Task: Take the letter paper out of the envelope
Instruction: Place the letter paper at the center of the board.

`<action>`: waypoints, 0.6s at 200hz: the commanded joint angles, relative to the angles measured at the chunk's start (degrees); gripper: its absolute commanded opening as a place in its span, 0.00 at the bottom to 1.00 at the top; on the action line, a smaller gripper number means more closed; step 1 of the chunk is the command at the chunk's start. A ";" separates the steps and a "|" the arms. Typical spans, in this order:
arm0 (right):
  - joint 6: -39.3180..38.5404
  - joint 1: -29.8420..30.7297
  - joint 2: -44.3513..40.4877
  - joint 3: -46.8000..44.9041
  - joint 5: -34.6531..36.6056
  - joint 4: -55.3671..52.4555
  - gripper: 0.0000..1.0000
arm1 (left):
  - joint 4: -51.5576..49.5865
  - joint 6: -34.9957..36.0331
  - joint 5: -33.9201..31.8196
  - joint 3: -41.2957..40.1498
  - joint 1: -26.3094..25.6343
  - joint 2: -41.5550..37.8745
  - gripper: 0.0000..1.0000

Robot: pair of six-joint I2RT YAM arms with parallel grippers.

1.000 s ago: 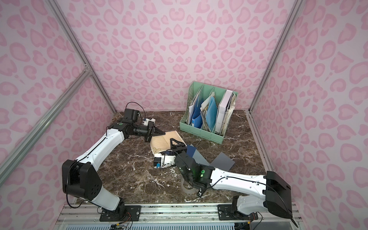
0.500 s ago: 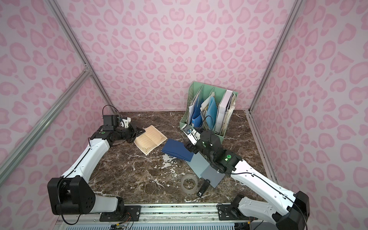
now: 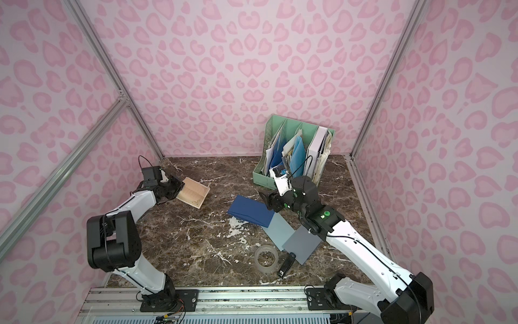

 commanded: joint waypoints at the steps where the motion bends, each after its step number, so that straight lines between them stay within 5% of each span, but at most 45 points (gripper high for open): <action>1: 1.27 -0.66 -0.40 -0.21 -0.54 1.02 0.75 | 5.42 -0.15 1.32 4.66 0.69 5.79 0.00; 59: 1.89 -3.31 0.26 -0.14 0.12 -0.91 0.75 | 4.71 0.22 2.92 15.89 1.72 19.29 0.00; 110: 2.24 -5.09 0.98 -0.12 -0.72 -0.95 0.75 | 3.72 -1.08 2.44 17.19 2.09 23.31 0.00; 120: 2.38 -5.30 1.24 -0.08 -0.97 -0.74 0.76 | 3.15 -1.16 2.84 17.26 2.09 23.76 0.06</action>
